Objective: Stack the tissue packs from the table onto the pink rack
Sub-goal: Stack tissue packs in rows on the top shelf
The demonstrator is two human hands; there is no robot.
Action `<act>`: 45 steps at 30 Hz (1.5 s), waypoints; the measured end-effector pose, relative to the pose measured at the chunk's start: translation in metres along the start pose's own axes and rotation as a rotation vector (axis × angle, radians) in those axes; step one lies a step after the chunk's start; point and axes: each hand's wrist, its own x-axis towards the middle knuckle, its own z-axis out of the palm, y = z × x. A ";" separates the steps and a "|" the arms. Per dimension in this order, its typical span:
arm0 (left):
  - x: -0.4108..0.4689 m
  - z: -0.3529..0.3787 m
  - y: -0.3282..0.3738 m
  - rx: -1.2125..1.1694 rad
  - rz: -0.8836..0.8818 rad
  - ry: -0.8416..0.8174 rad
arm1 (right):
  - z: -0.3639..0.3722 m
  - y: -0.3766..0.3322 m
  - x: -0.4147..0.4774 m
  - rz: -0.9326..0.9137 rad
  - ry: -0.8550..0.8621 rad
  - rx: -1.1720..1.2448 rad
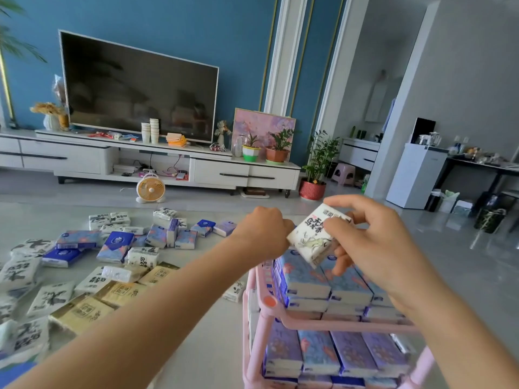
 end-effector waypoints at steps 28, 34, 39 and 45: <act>-0.045 -0.004 -0.046 -1.011 -0.060 0.040 | 0.065 -0.005 0.013 -0.239 -0.202 -0.739; -0.068 0.003 -0.040 -0.912 0.091 0.070 | 0.060 -0.008 0.007 -0.366 -0.220 -0.986; -0.076 0.007 -0.040 -0.862 0.114 0.036 | 0.037 -0.003 0.016 -0.356 -0.280 -0.674; -0.073 0.013 -0.043 -0.562 0.112 0.103 | 0.011 0.017 0.026 -0.341 -0.147 -0.438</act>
